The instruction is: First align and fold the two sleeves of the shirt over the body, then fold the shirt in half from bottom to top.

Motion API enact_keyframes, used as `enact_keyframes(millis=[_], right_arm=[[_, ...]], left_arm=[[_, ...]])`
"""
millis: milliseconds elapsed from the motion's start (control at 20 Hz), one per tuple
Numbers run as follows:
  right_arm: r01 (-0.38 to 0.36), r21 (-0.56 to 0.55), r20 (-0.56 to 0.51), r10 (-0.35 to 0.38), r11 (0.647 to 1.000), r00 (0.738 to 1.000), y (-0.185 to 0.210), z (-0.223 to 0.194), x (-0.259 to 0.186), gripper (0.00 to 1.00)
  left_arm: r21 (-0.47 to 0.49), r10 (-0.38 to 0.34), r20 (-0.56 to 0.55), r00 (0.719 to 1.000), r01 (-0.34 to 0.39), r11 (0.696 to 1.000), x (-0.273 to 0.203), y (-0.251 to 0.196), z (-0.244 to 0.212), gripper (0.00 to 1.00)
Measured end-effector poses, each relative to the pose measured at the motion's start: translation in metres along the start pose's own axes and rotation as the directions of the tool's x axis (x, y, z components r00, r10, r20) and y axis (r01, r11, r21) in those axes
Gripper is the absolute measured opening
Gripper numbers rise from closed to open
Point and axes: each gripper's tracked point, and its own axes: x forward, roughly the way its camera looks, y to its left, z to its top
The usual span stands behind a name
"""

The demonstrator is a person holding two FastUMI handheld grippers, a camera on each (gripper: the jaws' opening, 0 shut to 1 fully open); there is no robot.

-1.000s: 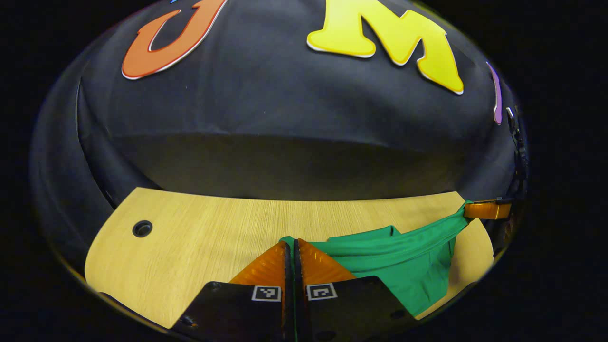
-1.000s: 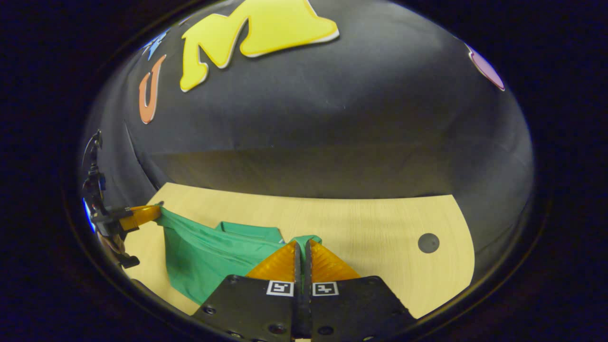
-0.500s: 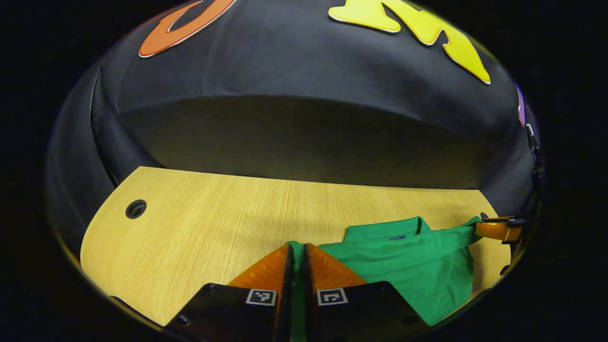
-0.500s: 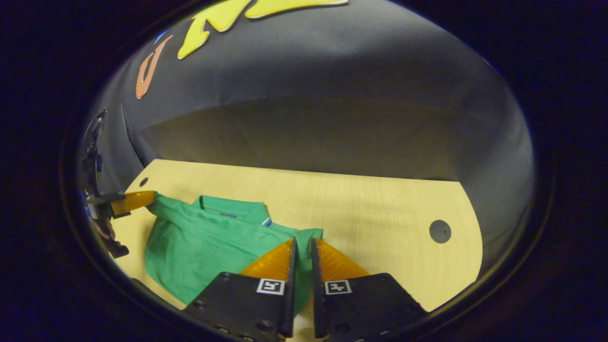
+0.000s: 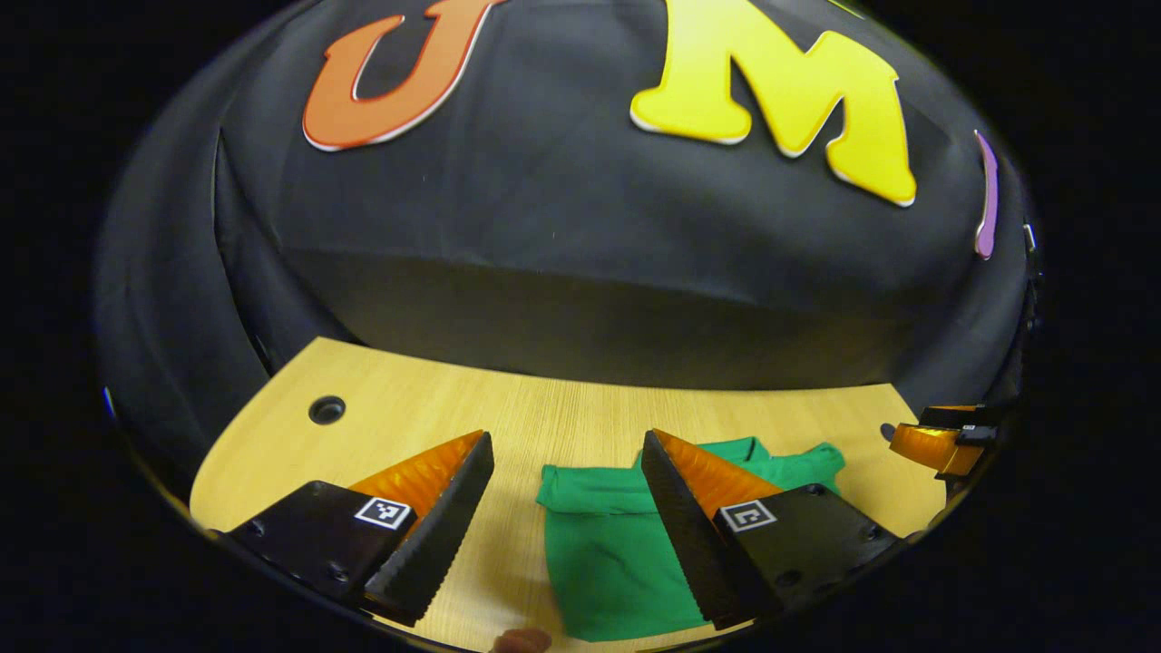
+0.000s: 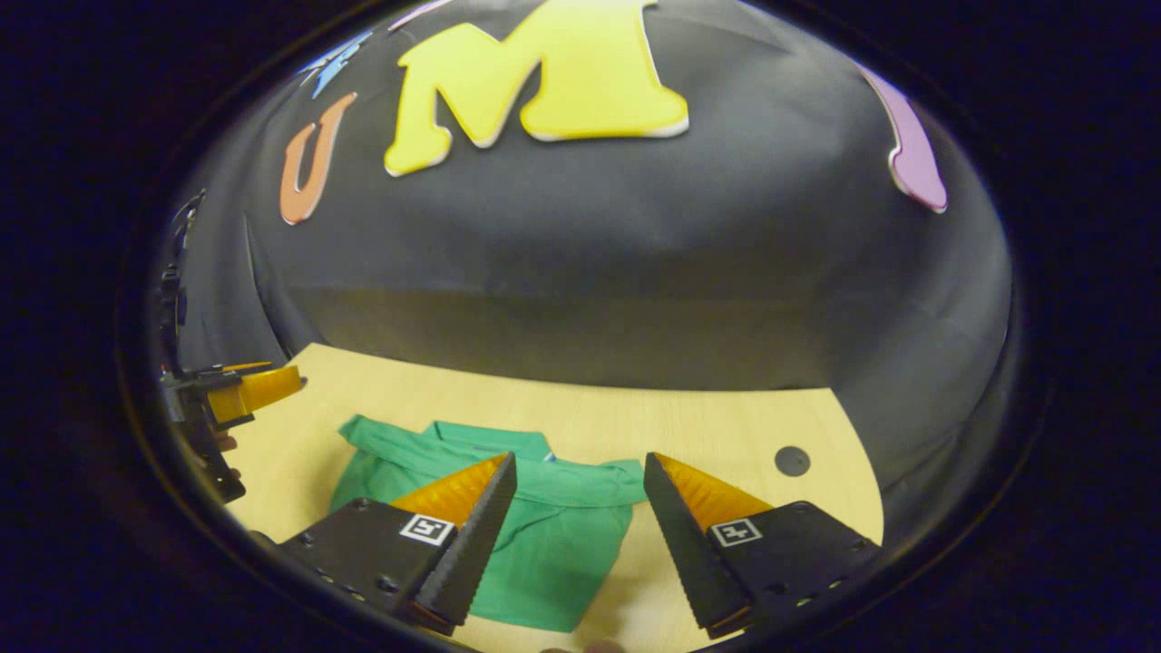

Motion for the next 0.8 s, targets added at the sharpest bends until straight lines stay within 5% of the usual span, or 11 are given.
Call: enact_keyframes(millis=[100,350,800], right_arm=[[0.004,-0.002,0.088,-0.003,1.0,0.996,0.013,0.027,-0.047,0.96],[0.054,-0.016,0.28,-0.048,0.998,0.959,0.038,0.073,-0.171,0.96],[0.026,0.021,0.417,-0.033,0.999,0.909,0.068,0.052,-0.326,0.96]], left_arm=[[0.018,-0.008,0.09,0.996,0.007,1.0,-0.045,-0.008,0.041,1.0],[0.079,-0.017,0.253,0.967,-0.004,0.997,-0.159,-0.026,0.102,1.0],[0.048,-0.087,0.348,0.934,0.075,0.996,-0.321,-0.067,0.093,1.0]])
